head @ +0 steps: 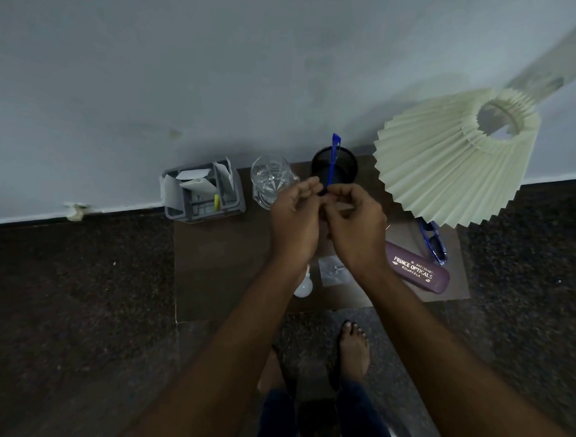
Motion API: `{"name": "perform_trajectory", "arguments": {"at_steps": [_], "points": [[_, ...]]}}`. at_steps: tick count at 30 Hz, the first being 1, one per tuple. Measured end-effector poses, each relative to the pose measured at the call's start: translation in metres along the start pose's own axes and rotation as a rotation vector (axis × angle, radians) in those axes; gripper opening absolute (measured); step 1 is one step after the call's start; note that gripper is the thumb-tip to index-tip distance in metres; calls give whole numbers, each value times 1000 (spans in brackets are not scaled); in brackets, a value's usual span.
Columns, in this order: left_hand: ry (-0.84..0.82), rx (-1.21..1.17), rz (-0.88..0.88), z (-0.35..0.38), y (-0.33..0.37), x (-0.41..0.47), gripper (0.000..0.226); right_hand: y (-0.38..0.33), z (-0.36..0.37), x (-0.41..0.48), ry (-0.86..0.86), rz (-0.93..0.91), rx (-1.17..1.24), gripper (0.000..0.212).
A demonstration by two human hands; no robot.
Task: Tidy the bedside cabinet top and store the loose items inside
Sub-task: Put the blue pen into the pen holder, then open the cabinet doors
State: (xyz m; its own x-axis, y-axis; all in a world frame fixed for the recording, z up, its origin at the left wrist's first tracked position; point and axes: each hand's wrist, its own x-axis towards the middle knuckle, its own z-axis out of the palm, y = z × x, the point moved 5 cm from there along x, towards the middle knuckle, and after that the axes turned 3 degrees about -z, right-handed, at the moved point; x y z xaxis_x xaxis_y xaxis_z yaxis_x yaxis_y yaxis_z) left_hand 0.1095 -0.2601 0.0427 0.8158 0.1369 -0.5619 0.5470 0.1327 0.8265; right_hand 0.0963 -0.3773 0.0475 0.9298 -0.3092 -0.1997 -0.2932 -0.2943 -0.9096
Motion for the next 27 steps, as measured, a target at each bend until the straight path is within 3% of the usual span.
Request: {"name": "perform_trajectory", "arguments": {"at_steps": [7,19,27], "points": [[32,-42,-73,-21,-24,-23,27,25,-4,-27,16,183,257,16],[106,59,-64,-43,-73,-56,22,72,-22,-66,18,385,326,14],[117,67,-162,-37,-121,-91,22,91,-38,-90,-14,442,316,16]]}}
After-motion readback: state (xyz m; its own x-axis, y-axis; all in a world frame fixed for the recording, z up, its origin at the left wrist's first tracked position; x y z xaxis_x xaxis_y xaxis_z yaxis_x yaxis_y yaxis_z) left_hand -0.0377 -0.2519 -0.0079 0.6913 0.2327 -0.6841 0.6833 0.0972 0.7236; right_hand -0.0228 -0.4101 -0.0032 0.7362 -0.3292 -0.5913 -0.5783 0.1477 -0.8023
